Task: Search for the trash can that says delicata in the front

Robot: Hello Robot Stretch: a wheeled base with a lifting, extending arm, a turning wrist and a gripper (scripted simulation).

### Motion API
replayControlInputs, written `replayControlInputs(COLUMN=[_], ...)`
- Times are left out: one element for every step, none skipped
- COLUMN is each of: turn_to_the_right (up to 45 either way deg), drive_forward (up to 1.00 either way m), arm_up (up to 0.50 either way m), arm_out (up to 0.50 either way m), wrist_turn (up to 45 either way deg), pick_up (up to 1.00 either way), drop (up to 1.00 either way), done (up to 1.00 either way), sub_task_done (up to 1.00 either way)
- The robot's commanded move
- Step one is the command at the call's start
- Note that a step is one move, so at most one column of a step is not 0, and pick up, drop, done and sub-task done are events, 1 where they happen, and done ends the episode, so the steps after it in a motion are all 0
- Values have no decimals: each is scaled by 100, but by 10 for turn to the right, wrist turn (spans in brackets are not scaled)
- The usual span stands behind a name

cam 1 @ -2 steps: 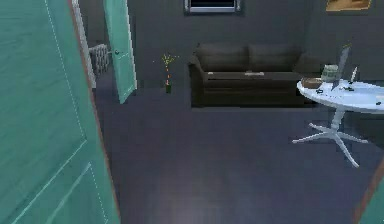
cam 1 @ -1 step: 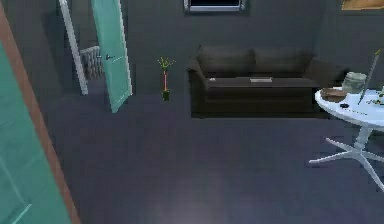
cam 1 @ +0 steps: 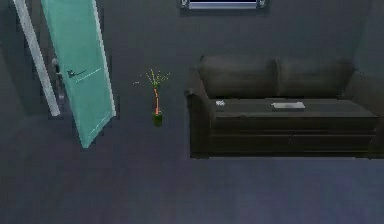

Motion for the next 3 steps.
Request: replayControlInputs(turn_to_the_right=[-150,0,-270], drive_forward=[0,10,0], arm_up=[0,0,0], arm_out=[0,0,0], wrist_turn=[0,0,0], pick_up=[0,0,0], drop=[0,0,0], done=[0,0,0], sub_task_done=[0,0,0])
